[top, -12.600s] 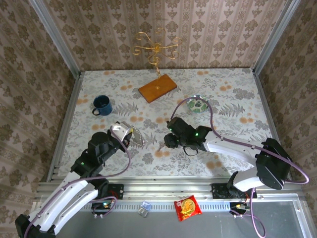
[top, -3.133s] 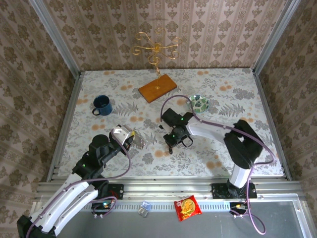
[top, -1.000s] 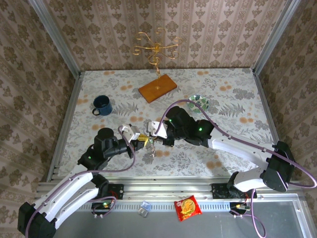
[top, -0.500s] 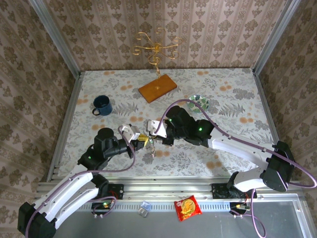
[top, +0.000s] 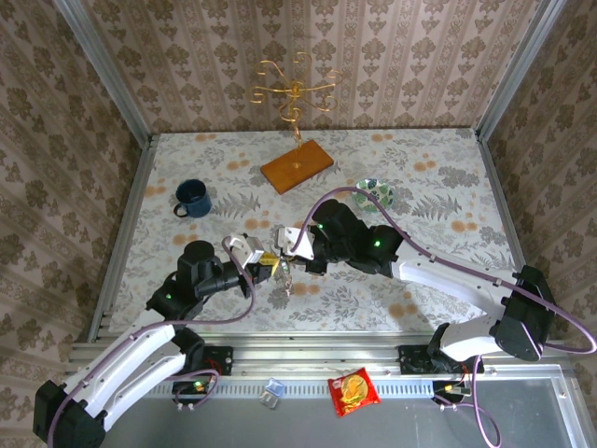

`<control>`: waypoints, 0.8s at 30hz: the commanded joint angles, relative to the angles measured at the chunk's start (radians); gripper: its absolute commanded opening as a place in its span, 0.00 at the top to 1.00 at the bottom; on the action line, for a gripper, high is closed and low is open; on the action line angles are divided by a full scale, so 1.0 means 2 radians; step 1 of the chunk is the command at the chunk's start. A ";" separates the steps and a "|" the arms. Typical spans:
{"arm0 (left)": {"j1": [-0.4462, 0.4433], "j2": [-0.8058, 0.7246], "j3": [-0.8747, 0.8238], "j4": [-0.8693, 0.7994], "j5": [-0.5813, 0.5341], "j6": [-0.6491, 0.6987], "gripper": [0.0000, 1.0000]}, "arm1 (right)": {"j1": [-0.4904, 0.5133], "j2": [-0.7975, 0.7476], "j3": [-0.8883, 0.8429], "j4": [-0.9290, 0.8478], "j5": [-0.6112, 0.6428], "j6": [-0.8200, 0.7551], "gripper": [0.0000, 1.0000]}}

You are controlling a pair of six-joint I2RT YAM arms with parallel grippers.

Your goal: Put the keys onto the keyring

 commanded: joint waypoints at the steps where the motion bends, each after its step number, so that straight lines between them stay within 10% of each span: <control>1: -0.004 0.001 0.011 0.025 0.001 -0.006 1.00 | 0.004 0.004 0.016 -0.001 -0.017 -0.003 1.00; 24: -0.004 0.002 0.013 0.029 0.007 -0.005 1.00 | 0.010 0.017 0.014 0.006 0.003 -0.008 1.00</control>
